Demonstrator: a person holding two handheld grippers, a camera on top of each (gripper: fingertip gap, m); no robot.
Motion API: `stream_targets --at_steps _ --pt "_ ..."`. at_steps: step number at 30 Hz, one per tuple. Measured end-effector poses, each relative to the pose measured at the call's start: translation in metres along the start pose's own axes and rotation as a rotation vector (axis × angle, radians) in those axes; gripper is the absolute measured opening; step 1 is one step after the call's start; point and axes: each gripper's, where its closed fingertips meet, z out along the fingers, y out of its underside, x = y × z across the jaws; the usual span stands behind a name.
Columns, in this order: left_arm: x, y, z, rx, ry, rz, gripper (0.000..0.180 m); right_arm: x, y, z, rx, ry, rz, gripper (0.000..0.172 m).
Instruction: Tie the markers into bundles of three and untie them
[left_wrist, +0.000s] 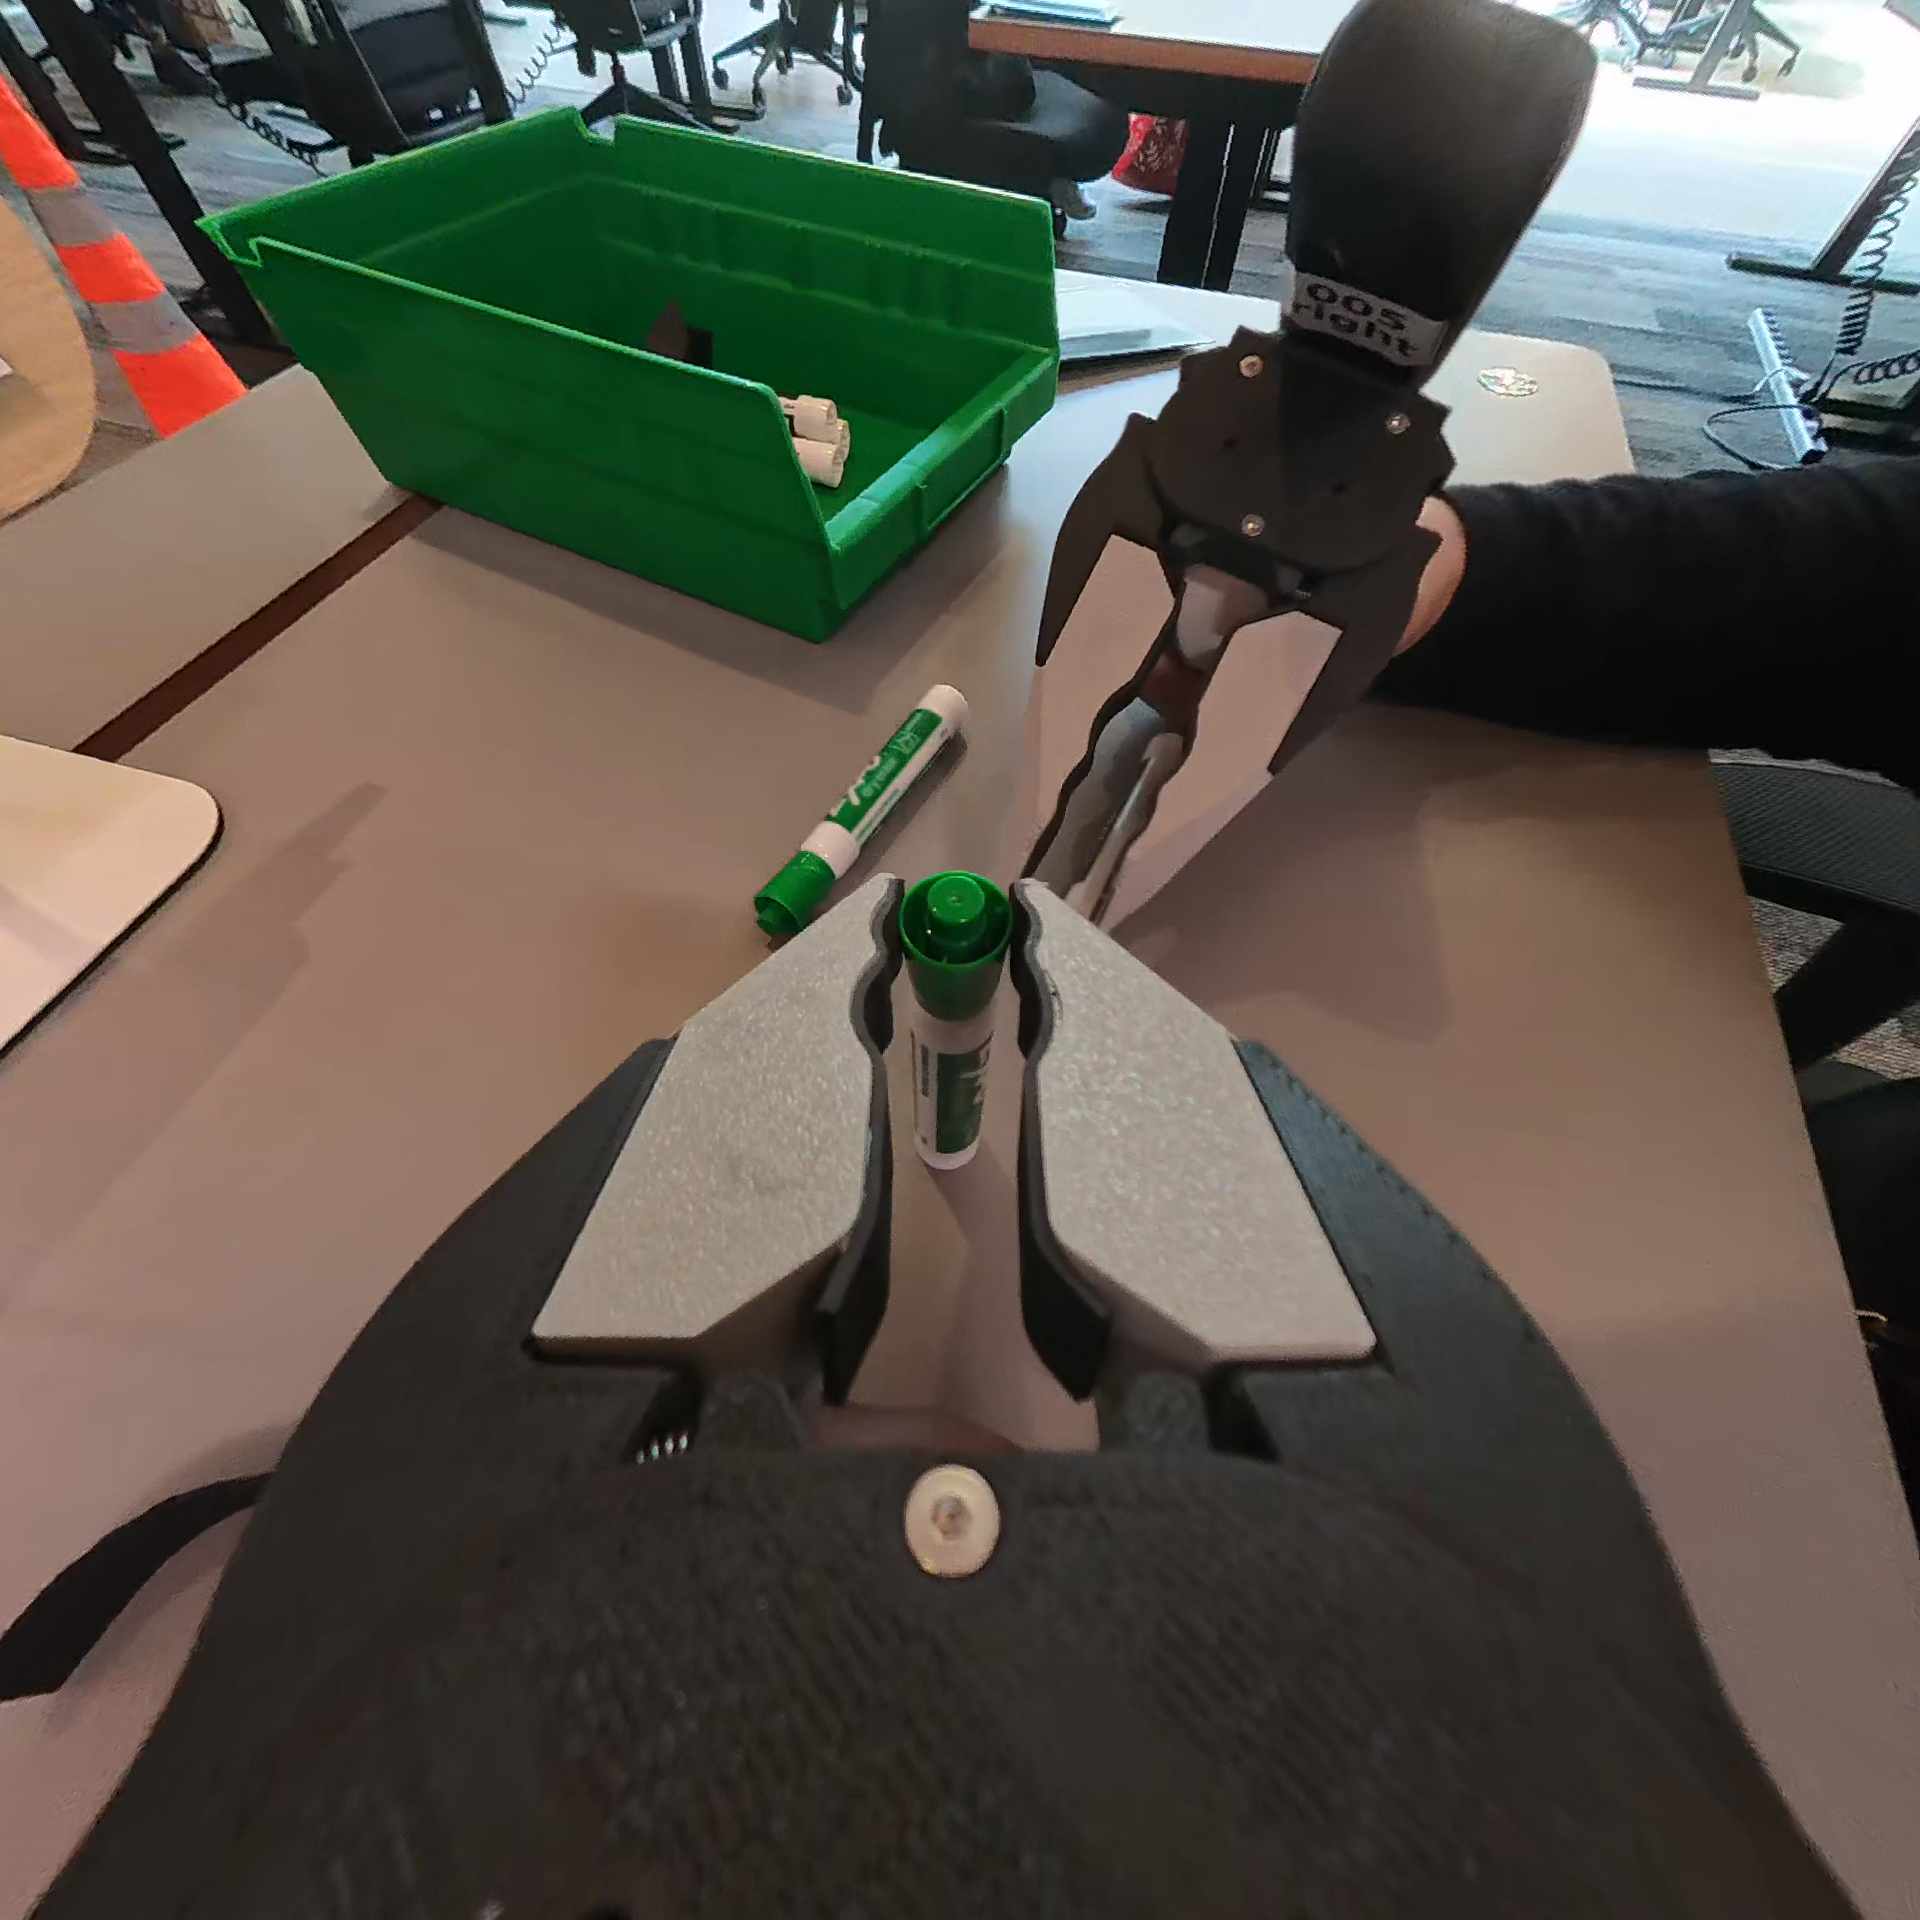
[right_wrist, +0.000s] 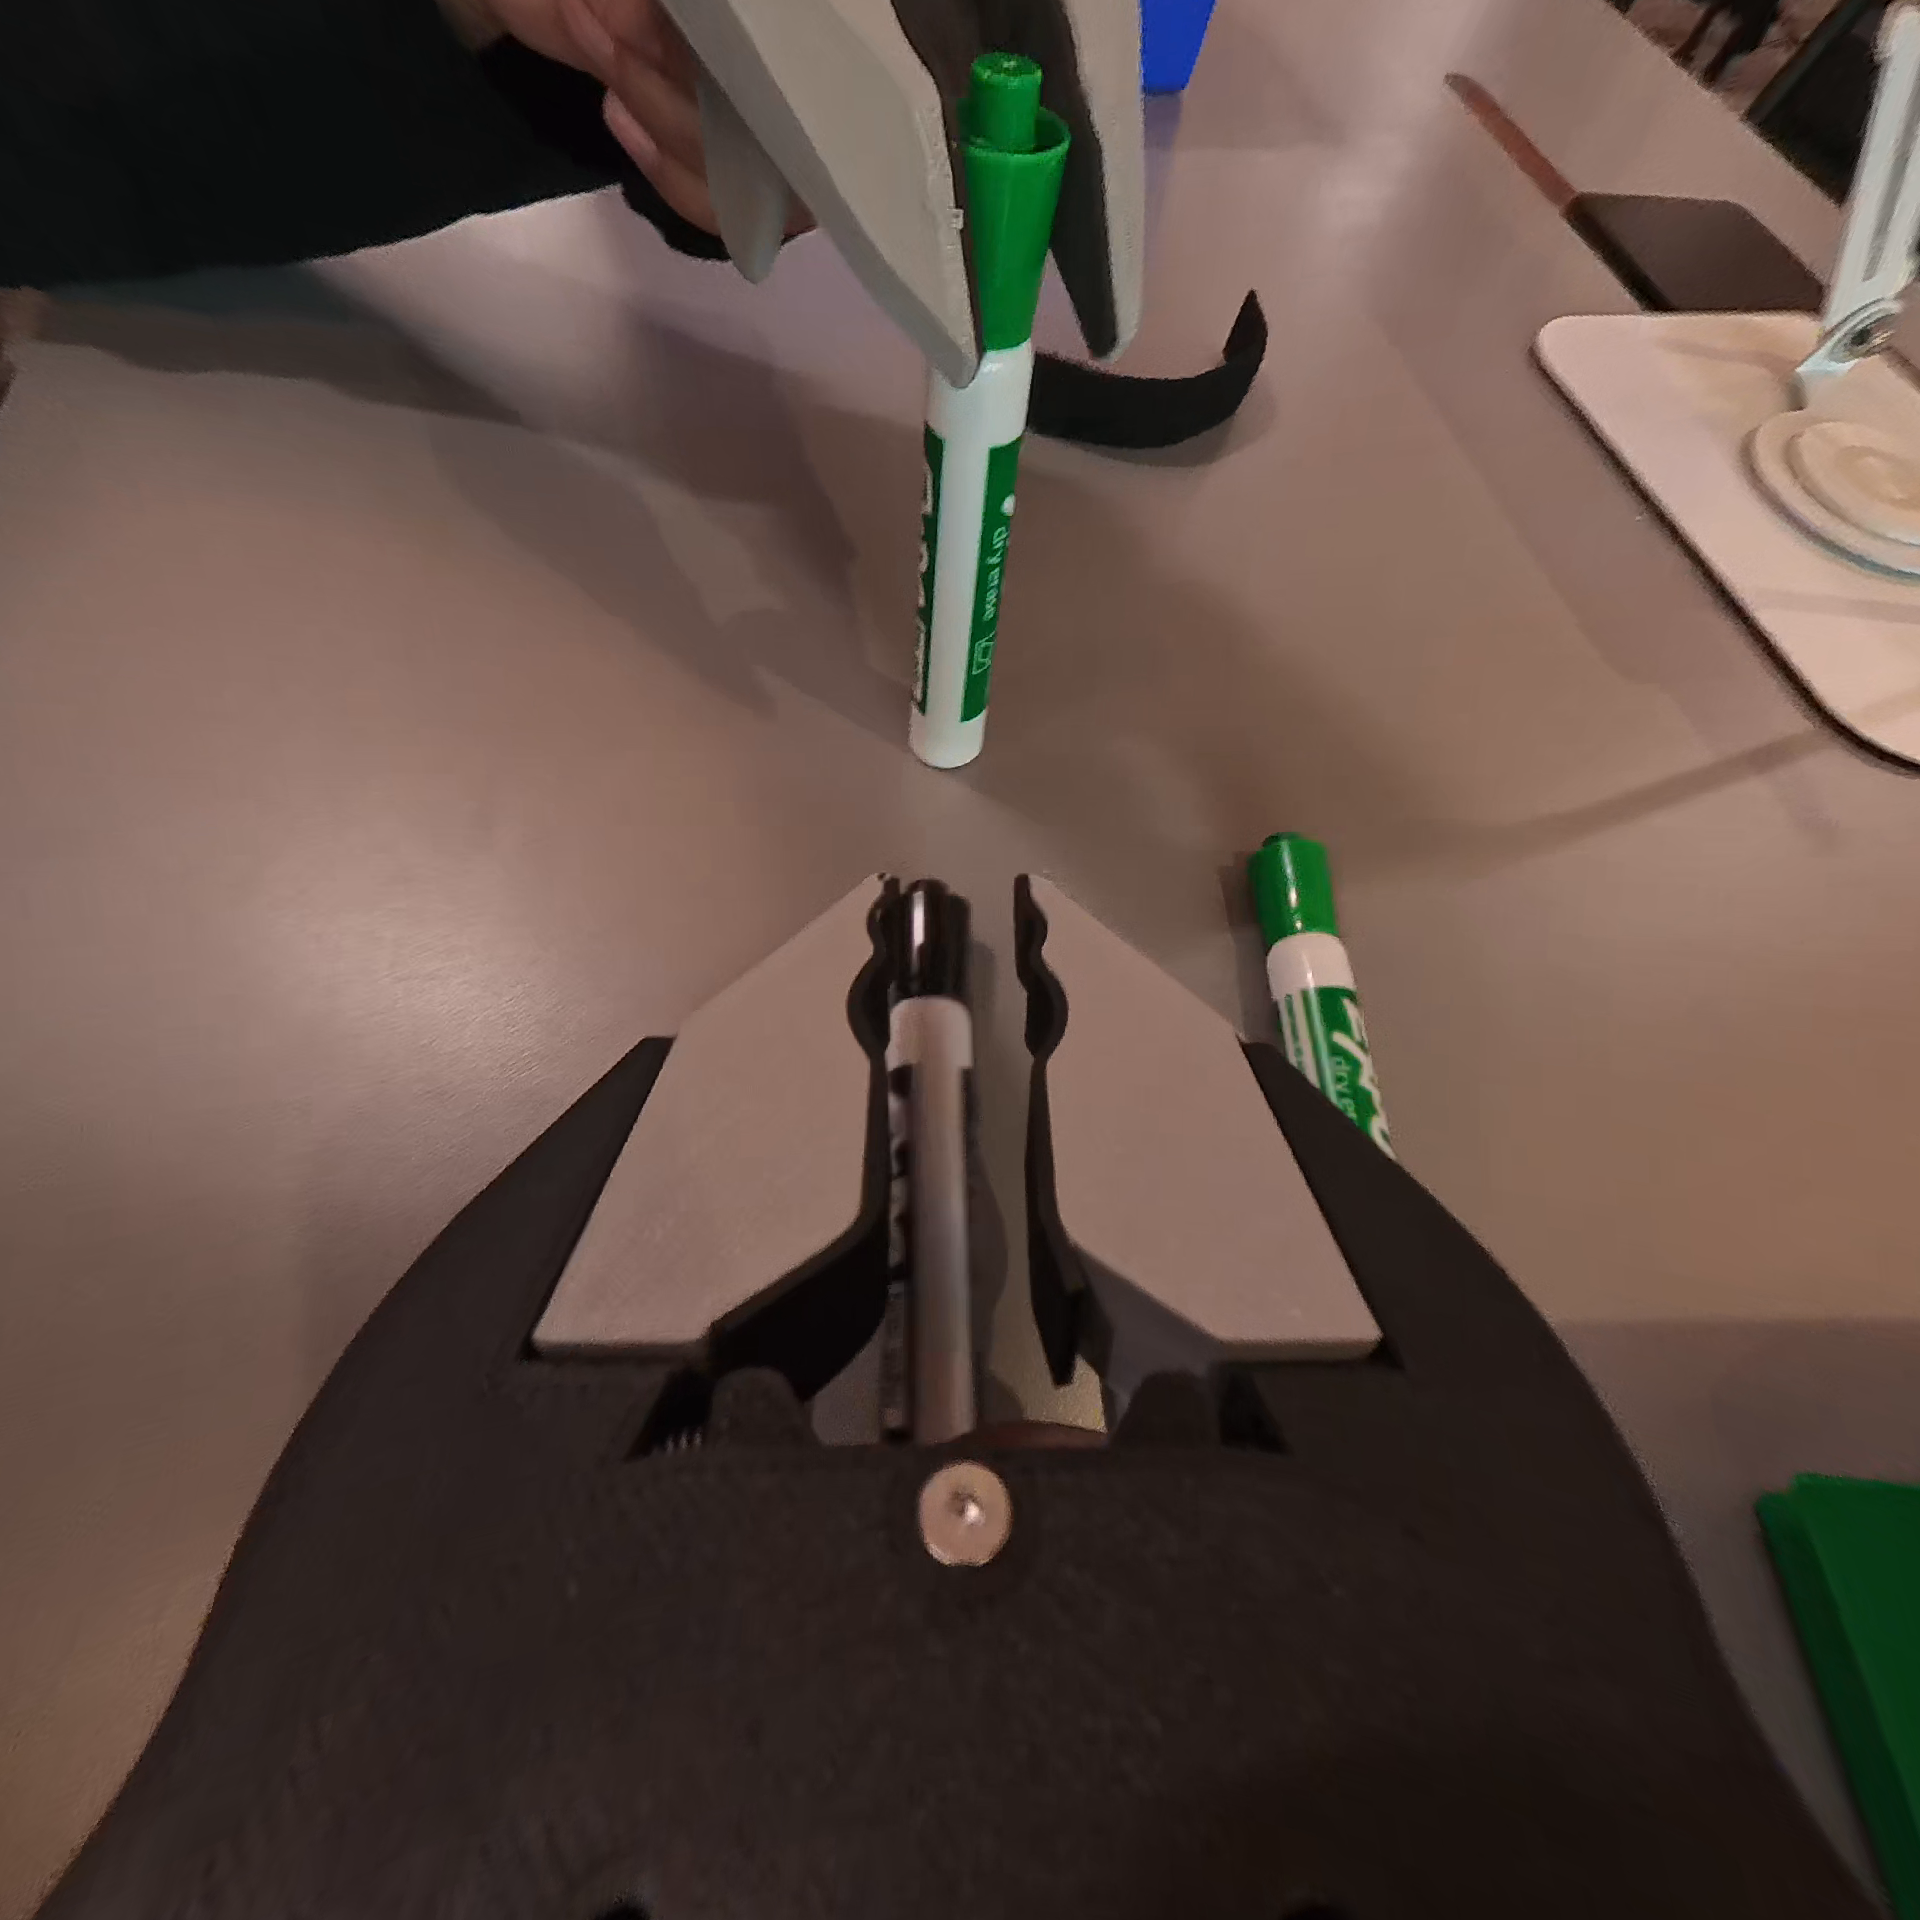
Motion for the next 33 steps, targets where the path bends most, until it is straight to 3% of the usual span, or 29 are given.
stream_targets --at_steps 9,15,22,27,31,33 --pt "0.003 0.006 0.004 -0.026 0.013 0.001 0.024 0.006 0.037 -0.005 -0.217 0.025 -0.021 0.019" --pt "0.0 0.005 0.001 -0.024 0.008 -0.003 0.032 0.003 0.035 -0.001 -0.217 0.019 -0.017 0.014" --pt "-0.015 -0.027 -0.041 0.144 -0.034 -0.023 0.044 0.007 -0.029 -0.031 0.163 -0.02 0.088 0.014" --pt "-0.003 -0.063 -0.072 0.34 -0.009 0.019 0.029 -0.004 -0.071 -0.056 0.457 -0.138 0.158 0.014" --pt "0.02 -0.066 -0.062 0.293 -0.006 0.075 0.029 -0.02 -0.086 -0.055 0.525 -0.186 0.121 0.014" --pt "0.027 -0.062 -0.05 0.226 -0.023 0.073 0.037 -0.029 -0.092 -0.051 0.528 -0.19 0.09 0.014"
